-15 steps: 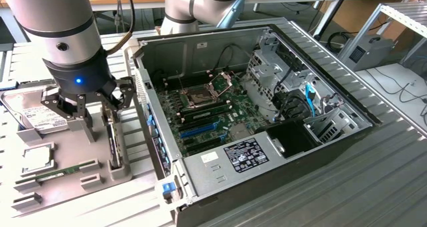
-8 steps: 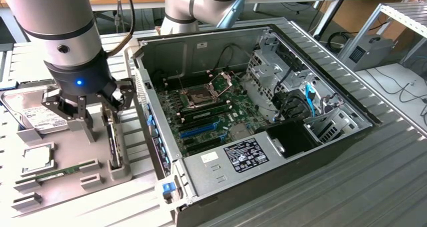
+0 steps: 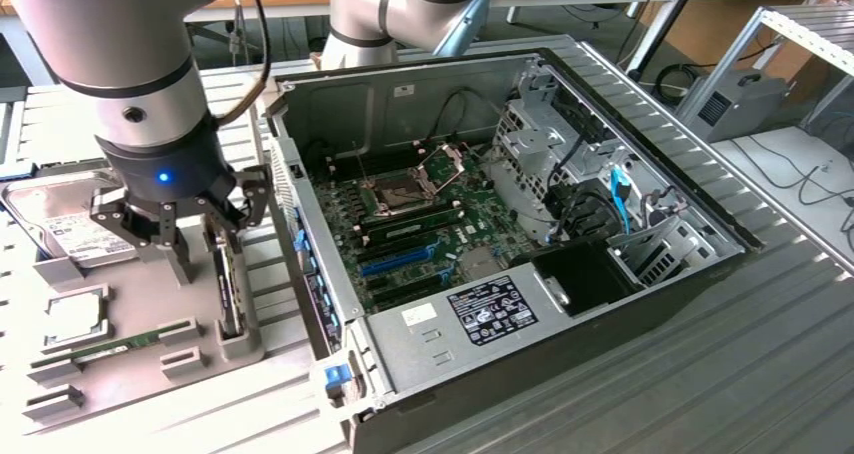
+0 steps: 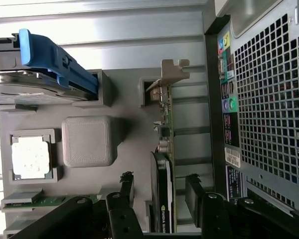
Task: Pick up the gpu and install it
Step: 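Pick up the gpu and move the gpu toward the slot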
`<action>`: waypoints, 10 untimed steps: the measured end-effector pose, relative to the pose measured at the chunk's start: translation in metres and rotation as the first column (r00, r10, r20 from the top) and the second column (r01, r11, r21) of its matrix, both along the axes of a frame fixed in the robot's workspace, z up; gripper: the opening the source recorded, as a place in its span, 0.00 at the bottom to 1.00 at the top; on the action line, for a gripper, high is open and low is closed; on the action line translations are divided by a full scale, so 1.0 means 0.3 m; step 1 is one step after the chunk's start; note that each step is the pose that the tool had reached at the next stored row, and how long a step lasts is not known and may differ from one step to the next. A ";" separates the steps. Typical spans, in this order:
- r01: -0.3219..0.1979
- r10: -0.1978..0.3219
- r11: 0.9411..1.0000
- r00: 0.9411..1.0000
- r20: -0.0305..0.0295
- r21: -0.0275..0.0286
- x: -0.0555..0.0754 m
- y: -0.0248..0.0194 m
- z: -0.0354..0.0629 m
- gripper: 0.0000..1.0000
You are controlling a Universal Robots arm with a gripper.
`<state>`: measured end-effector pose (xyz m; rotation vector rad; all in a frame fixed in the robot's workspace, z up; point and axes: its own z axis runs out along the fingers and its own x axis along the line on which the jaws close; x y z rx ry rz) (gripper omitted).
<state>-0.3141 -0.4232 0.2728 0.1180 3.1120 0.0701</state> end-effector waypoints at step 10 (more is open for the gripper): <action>0.000 0.000 1.000 1.000 -0.001 0.000 0.003 -0.022 -0.004 0.54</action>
